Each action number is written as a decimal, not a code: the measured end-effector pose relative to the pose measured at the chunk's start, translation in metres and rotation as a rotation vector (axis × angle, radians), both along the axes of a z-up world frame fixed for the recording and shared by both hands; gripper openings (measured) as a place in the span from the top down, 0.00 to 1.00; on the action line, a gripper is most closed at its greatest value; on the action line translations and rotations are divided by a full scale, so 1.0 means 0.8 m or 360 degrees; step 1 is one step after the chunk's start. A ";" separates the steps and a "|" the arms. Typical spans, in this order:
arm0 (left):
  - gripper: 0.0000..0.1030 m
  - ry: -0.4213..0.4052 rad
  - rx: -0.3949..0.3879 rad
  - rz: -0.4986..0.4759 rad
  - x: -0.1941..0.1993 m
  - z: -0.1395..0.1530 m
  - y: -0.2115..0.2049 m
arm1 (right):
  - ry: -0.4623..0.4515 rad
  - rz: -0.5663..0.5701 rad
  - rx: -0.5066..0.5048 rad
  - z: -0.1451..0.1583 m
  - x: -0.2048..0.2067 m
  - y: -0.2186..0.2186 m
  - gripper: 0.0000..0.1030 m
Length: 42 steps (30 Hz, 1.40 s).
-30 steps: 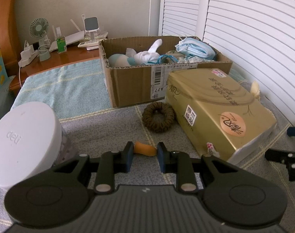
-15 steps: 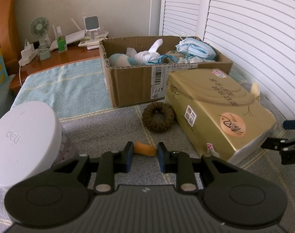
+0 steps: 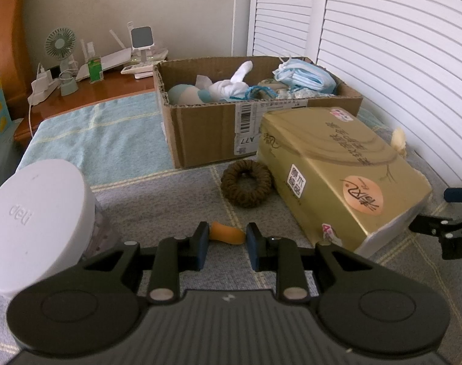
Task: Organize soft objects
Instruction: 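Grasp the cream terry ring with the right tool while the left tool holds the earplug, then carry the cream ring into the cardboard box and open the right tool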
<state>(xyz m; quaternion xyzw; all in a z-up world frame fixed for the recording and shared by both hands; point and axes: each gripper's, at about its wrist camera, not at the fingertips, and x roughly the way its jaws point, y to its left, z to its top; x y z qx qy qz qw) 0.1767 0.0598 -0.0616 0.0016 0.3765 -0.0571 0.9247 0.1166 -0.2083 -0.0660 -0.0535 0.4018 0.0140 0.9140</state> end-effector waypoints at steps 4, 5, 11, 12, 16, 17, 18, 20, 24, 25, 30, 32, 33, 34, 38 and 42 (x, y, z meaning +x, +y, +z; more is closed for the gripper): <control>0.76 0.0000 -0.0005 0.0001 0.000 0.000 -0.001 | 0.0025 0.0013 -0.0001 0.002 0.000 0.000 0.00; 0.76 0.0000 -0.0005 0.0000 0.000 0.000 -0.001 | 0.0033 0.0022 -0.0004 0.003 0.002 0.000 0.00; 0.76 0.0001 -0.0006 0.0000 0.000 0.000 -0.001 | -0.0008 0.0063 -0.0124 0.008 0.006 0.012 0.00; 0.76 0.0001 -0.0006 0.0000 0.000 0.000 -0.001 | -0.0023 0.0087 -0.0145 0.010 0.006 0.015 0.04; 0.76 0.0002 -0.0008 0.0000 0.000 0.000 -0.001 | -0.0046 0.0132 -0.0109 0.016 0.012 0.019 0.19; 0.76 0.0002 -0.0008 -0.0001 0.000 0.000 -0.001 | -0.0052 0.0138 -0.0109 0.017 0.013 0.020 0.22; 0.76 0.0001 -0.0009 0.0000 0.000 0.000 0.000 | -0.0054 0.0150 -0.0111 0.018 0.015 0.021 0.26; 0.76 0.0001 -0.0006 -0.0002 0.000 0.000 -0.002 | -0.0056 0.0165 -0.0105 0.020 0.017 0.022 0.37; 0.76 0.0002 -0.0010 -0.0002 0.000 0.000 -0.001 | -0.0008 0.0179 -0.0090 0.017 0.021 0.023 0.52; 0.76 0.0002 -0.0011 -0.0002 0.001 0.000 -0.001 | -0.0006 0.0177 -0.0092 0.016 0.021 0.024 0.53; 0.76 0.0003 -0.0006 -0.0009 0.001 0.000 -0.001 | -0.0016 0.0161 -0.0083 0.020 0.017 0.023 0.61; 0.76 0.0009 -0.0011 -0.0010 0.002 0.000 -0.001 | -0.0024 0.0159 -0.0088 0.023 0.015 0.023 0.62; 0.76 0.0013 -0.0017 -0.0013 0.002 0.001 0.000 | -0.0029 0.0159 -0.0090 0.026 0.014 0.023 0.62; 0.76 0.0018 -0.0027 -0.0016 0.002 0.002 0.000 | -0.0031 0.0162 -0.0087 0.028 0.013 0.022 0.62; 0.76 0.0020 -0.0019 -0.0039 -0.003 0.007 -0.002 | -0.0048 0.0162 -0.0084 0.040 0.007 0.022 0.62; 0.76 0.0016 -0.0049 -0.0086 -0.012 0.020 0.000 | -0.0069 0.0164 -0.0078 0.055 0.000 0.021 0.62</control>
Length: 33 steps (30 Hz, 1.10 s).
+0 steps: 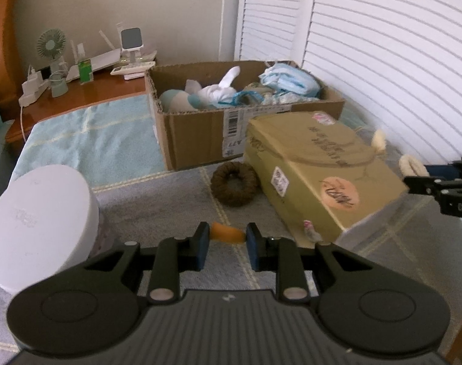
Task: Organize soft objects
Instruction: 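Carry the cream ring into the cardboard box and open the right tool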
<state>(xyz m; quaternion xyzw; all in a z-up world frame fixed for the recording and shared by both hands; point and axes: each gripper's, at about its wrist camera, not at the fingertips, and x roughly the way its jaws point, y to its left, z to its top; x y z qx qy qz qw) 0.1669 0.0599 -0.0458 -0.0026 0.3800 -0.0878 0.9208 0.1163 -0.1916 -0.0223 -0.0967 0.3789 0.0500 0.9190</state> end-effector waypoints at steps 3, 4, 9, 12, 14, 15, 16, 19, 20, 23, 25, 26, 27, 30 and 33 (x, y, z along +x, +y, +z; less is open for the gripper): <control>0.76 -0.0017 -0.0009 -0.0044 -0.011 0.012 0.002 | -0.0019 0.0002 -0.0001 0.013 -0.006 0.000 0.62; 0.76 -0.0026 -0.0011 -0.0061 -0.015 0.017 0.002 | -0.0027 0.0007 -0.0002 0.018 -0.008 0.000 0.62; 0.76 -0.0073 -0.0002 -0.0126 -0.034 0.037 0.005 | -0.0070 0.0066 -0.0010 0.044 -0.012 0.008 0.62; 0.76 -0.0091 -0.0015 -0.0165 -0.043 0.045 0.008 | -0.0088 0.0120 0.0000 0.059 -0.009 0.019 0.62; 0.76 -0.0109 -0.0016 -0.0177 -0.048 0.050 0.011 | -0.0100 0.0160 0.0022 0.069 -0.004 0.026 0.62; 0.76 -0.0118 -0.0015 -0.0185 -0.050 0.052 0.012 | -0.0099 0.0181 0.0033 0.073 0.000 0.030 0.62; 0.76 -0.0123 -0.0013 -0.0191 -0.051 0.053 0.013 | -0.0103 0.0204 0.0040 0.078 0.006 0.035 0.62; 0.76 -0.0133 -0.0006 -0.0206 -0.054 0.054 0.015 | -0.0121 0.0266 0.0035 0.090 0.023 0.049 0.62; 0.76 -0.0136 -0.0007 -0.0209 -0.056 0.055 0.017 | -0.0123 0.0288 0.0033 0.093 0.031 0.054 0.62; 0.76 -0.0139 -0.0024 -0.0211 -0.057 0.055 0.019 | -0.0119 0.0358 0.0037 0.098 0.056 0.069 0.62; 0.76 -0.0141 -0.0033 -0.0209 -0.057 0.055 0.020 | -0.0113 0.0394 0.0037 0.099 0.075 0.081 0.62; 0.76 -0.0142 -0.0035 -0.0210 -0.057 0.055 0.020 | -0.0111 0.0407 0.0037 0.098 0.083 0.086 0.62; 0.76 -0.0141 -0.0035 -0.0208 -0.056 0.054 0.021 | -0.0103 0.0423 0.0036 0.098 0.093 0.091 0.62; 0.76 -0.0138 -0.0031 -0.0201 -0.053 0.054 0.023 | -0.0093 0.0470 0.0029 0.096 0.120 0.108 0.61; 0.76 -0.0135 -0.0033 -0.0188 -0.048 0.054 0.023 | -0.0070 0.0501 0.0026 0.091 0.144 0.121 0.58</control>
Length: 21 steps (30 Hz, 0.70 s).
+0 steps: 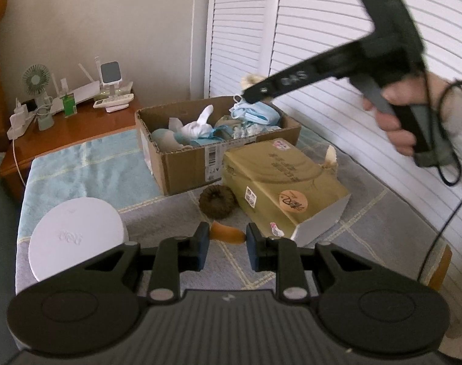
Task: Organize soft objects
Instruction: 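Carry the cream ring into the cardboard box and open the right tool, then carry the orange earplug into the cardboard box and open the left tool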
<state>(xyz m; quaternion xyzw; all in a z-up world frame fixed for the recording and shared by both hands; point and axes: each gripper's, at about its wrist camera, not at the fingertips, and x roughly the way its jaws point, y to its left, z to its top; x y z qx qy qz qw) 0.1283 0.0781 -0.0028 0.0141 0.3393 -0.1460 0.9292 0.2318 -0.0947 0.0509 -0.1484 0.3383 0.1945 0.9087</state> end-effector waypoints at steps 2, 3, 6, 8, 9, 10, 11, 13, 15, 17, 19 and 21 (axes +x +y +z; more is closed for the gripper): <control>0.76 -0.0002 0.0004 0.0005 0.004 0.000 -0.001 | 0.0001 -0.0020 0.0001 -0.005 0.014 0.005 0.44; 0.76 -0.0003 0.0005 0.0008 0.005 0.000 -0.001 | 0.0016 -0.0013 0.0009 -0.008 0.018 0.005 0.32; 0.76 -0.0003 0.0011 0.0013 0.010 0.001 -0.003 | 0.0031 -0.0019 0.0023 -0.015 0.021 0.002 0.16; 0.76 -0.0006 0.0017 0.0013 0.012 0.003 -0.004 | 0.0031 -0.0019 0.0041 -0.016 0.014 -0.002 0.09; 0.76 -0.0007 0.0019 0.0013 0.013 0.004 -0.005 | 0.0038 -0.0022 0.0050 -0.016 0.011 -0.005 0.03; 0.76 -0.0007 0.0021 0.0011 0.014 0.005 -0.005 | 0.0039 -0.0024 0.0064 -0.015 0.005 -0.008 0.00; 0.76 -0.0009 0.0024 0.0013 0.015 0.006 -0.006 | 0.0039 -0.0022 0.0077 -0.014 0.000 -0.011 0.00; 0.76 -0.0014 0.0031 0.0019 0.018 0.009 -0.006 | 0.0074 -0.0015 0.0094 -0.014 -0.011 -0.016 0.00; 0.76 -0.0017 0.0032 0.0026 0.021 0.013 -0.005 | 0.0094 -0.0023 0.0097 -0.014 -0.025 -0.020 0.00; 0.76 -0.0020 0.0038 0.0038 0.026 0.018 -0.003 | 0.0108 -0.0036 0.0091 -0.015 -0.039 -0.024 0.00; 0.76 -0.0024 0.0042 0.0042 0.032 0.023 -0.003 | 0.0116 -0.0058 0.0098 -0.015 -0.057 -0.029 0.00; 0.76 -0.0031 0.0050 0.0040 0.038 0.029 -0.004 | 0.0121 -0.0086 0.0113 -0.016 -0.072 -0.035 0.00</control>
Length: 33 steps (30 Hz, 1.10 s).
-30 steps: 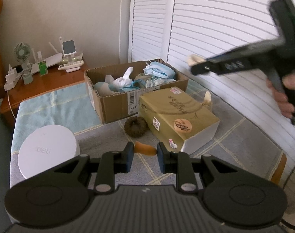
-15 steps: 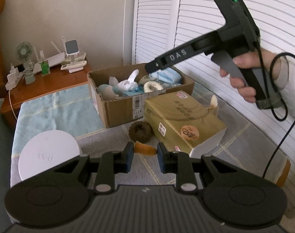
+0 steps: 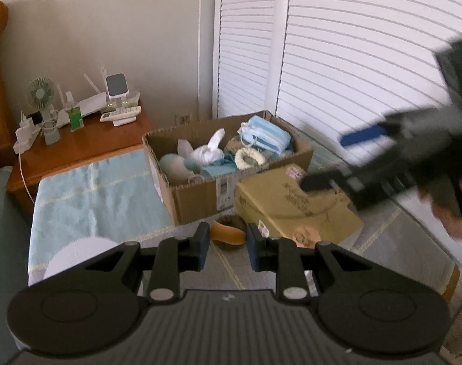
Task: Organize soft objects
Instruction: 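Carry the orange earplug into the cardboard box and open the left tool, then move the right tool to the beige knotted cloth and close on it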
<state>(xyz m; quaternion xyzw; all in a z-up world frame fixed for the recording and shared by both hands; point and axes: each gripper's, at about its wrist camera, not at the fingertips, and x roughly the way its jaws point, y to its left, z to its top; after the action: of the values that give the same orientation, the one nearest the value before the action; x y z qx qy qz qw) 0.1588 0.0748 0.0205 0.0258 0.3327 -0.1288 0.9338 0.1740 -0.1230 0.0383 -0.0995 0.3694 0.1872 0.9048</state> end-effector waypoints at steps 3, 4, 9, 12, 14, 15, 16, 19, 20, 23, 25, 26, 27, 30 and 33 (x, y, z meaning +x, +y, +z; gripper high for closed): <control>0.76 -0.0019 0.0020 -0.0008 0.010 0.008 -0.004 | 0.0002 -0.0038 0.0019 -0.003 -0.028 -0.010 0.00; 0.76 -0.0022 0.0018 -0.0007 0.015 0.011 -0.005 | -0.0002 -0.0051 0.0018 -0.004 -0.036 -0.013 0.00; 0.76 -0.0028 0.0025 -0.0002 0.044 0.020 -0.007 | -0.0028 -0.0141 -0.0019 -0.011 -0.070 -0.027 0.00; 0.76 -0.0022 0.0045 0.0012 0.068 0.023 -0.009 | -0.0025 -0.0186 -0.0019 -0.014 -0.081 -0.036 0.00; 0.75 -0.0009 0.0052 0.0019 0.085 0.024 -0.010 | -0.0009 -0.0188 -0.0008 -0.016 -0.085 -0.042 0.00; 0.75 -0.0004 0.0055 0.0028 0.094 0.025 -0.010 | -0.0006 -0.0196 -0.0008 -0.017 -0.086 -0.044 0.00; 0.75 -0.0006 0.0056 0.0034 0.101 0.025 -0.010 | -0.0003 -0.0207 -0.0011 -0.018 -0.087 -0.046 0.00; 0.75 -0.0001 0.0062 0.0064 0.123 0.026 -0.010 | -0.0002 -0.0231 -0.0023 -0.020 -0.089 -0.051 0.00; 0.75 -0.0002 0.0069 0.0072 0.129 0.026 -0.010 | -0.0005 -0.0233 -0.0025 -0.020 -0.090 -0.052 0.00; 0.73 0.0014 0.0089 0.0103 0.145 0.023 -0.009 | -0.0014 -0.0240 -0.0022 -0.019 -0.093 -0.056 0.00; 0.40 0.0040 0.0083 0.0134 0.152 0.020 -0.007 | -0.0021 -0.0247 -0.0016 -0.017 -0.093 -0.059 0.00; 0.29 0.0038 0.0077 0.0148 0.152 0.019 -0.006 | -0.0022 -0.0249 -0.0010 -0.016 -0.094 -0.060 0.00; 0.15 0.0022 0.0074 0.0163 0.150 0.019 -0.006 | -0.0024 -0.0252 -0.0007 -0.015 -0.094 -0.061 0.00; 0.13 -0.0001 0.0091 0.0191 0.142 0.022 -0.005 | -0.0030 -0.0260 -0.0004 -0.015 -0.094 -0.063 0.00; 0.13 -0.0003 0.0066 0.0183 0.130 0.024 -0.004 | -0.0032 -0.0265 -0.0003 -0.016 -0.094 -0.063 0.00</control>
<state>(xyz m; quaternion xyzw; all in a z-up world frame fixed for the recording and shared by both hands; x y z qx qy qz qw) 0.2629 0.0714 0.0400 0.0262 0.3355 -0.0680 0.9392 0.0984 -0.1735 0.0259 -0.0711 0.3676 0.1099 0.9207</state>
